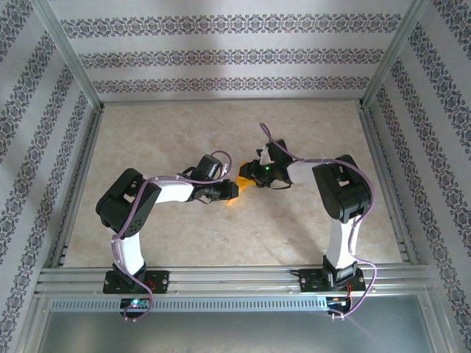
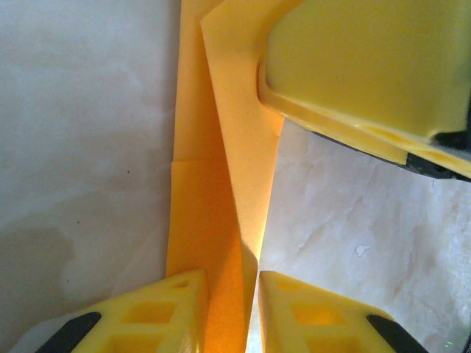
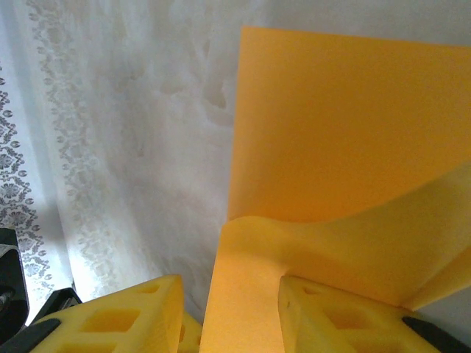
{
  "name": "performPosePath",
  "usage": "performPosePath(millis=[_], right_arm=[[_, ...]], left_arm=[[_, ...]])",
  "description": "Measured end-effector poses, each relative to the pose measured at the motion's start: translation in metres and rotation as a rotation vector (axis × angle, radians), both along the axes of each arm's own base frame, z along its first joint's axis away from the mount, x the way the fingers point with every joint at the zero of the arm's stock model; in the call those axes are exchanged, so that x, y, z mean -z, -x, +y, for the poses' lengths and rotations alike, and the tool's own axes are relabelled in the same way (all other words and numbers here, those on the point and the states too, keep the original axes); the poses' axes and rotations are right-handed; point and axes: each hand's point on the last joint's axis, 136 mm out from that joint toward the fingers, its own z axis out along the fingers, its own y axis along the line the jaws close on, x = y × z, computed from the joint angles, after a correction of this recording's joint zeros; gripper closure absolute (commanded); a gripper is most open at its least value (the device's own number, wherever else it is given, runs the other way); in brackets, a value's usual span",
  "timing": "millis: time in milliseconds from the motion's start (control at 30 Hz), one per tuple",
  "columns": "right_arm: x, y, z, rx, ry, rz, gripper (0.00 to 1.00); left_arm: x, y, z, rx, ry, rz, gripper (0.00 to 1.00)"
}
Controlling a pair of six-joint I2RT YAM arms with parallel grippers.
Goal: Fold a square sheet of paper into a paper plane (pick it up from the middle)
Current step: Fold the wing for the fifth time at the center of the table.
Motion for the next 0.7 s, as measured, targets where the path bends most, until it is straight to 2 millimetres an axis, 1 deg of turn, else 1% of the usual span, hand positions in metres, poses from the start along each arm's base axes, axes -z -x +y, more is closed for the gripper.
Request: performPosePath(millis=[333, 467, 700], right_arm=[[0.0006, -0.0004, -0.0003, 0.007, 0.002, 0.013, 0.57], [0.0008, -0.0009, -0.0005, 0.011, 0.001, 0.019, 0.57], [0.0007, -0.0011, -0.0005, 0.012, 0.000, 0.023, 0.57]], left_arm=[[0.0024, -0.0011, 0.0023, -0.005, -0.016, -0.006, 0.83], [0.0029, -0.0011, 0.0025, -0.010, -0.014, -0.001, 0.84], [0.0038, -0.0022, 0.0047, -0.043, 0.029, 0.023, 0.87]])
